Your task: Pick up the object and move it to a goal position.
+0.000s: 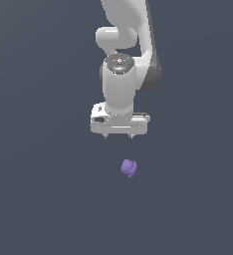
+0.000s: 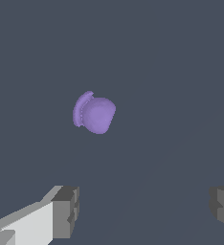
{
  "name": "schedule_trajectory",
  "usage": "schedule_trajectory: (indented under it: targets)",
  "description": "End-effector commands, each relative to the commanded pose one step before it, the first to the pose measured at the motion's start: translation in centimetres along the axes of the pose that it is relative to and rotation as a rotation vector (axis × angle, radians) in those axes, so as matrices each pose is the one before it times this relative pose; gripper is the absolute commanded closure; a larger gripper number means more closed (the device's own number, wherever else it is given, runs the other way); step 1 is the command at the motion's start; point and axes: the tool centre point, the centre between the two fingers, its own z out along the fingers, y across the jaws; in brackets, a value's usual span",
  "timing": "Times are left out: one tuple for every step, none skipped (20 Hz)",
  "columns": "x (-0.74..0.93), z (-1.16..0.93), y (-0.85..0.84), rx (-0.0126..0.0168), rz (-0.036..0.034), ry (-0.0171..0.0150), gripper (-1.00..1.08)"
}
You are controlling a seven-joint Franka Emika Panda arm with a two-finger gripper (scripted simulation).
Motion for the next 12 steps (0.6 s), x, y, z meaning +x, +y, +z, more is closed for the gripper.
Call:
schedule_trajectory:
  targets:
    - [0.004, 0.073, -0.405, -0.00089, -0.00076, -0.00052, -0.92]
    - [-0.001, 0.016, -0.062, -0.00033, -0.00057, -0.00021, -0.92]
    - [0.0, -0.003, 0.026, 0.0, 0.0, 0.0, -0.92]
    - [0.004, -0.002, 0.032, 0.0, 0.0, 0.0, -0.92]
    - [0.013, 0.004, 0.03, 0.0002, 0.00095, 0.00007, -0.92]
    - [0.032, 0.032, -0.011, 0.00004, 0.00169, -0.00011, -0.92]
    - [0.055, 0.058, -0.04, 0.00001, 0.00267, -0.00022, -0.92]
    - [0.08, 0.084, -0.057, 0.00003, 0.00383, -0.00031, -0.92]
    - [0.105, 0.11, -0.061, 0.00006, 0.0052, -0.0004, -0.92]
    - [0.129, 0.136, -0.073, 0.00007, 0.00642, -0.00048, -0.92]
    - [0.152, 0.162, -0.084, 0.00008, 0.00767, -0.00057, -0.92]
    - [0.172, 0.187, -0.1, 0.00008, 0.00874, -0.00065, -0.92]
